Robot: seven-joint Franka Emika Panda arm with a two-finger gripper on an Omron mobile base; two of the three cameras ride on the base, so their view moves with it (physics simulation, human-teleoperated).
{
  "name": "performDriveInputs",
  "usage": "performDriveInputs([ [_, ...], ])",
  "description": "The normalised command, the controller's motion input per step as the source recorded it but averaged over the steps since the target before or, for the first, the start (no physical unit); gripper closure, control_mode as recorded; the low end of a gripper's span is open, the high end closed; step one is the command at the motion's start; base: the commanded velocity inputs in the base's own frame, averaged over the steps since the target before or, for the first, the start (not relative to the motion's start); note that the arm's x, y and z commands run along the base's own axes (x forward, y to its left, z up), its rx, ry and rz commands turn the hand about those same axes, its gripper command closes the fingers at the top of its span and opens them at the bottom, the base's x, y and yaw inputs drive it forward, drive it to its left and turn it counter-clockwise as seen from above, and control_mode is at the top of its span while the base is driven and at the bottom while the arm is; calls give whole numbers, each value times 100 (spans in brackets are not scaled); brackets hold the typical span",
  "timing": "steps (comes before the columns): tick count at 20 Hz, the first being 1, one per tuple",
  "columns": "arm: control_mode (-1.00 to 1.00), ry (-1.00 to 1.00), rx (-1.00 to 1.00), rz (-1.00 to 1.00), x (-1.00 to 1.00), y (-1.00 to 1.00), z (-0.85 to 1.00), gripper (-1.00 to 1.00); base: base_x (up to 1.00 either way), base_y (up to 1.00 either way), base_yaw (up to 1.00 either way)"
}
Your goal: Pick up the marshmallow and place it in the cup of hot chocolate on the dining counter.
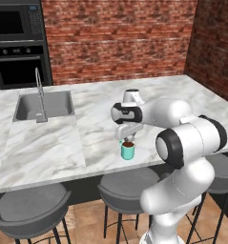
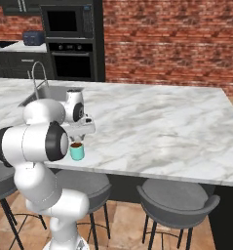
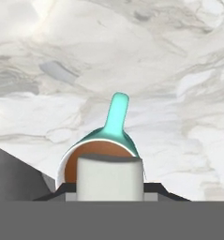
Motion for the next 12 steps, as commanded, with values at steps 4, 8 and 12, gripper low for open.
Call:
performDriveInputs([
  [4,-100,0,0,0,0,2,-16,100,0,0,0],
  [8,-100,0,0,0,0,0,-8,100,0,0,0],
  [12,-100,0,0,0,0,0,-4,100,0,0,0],
])
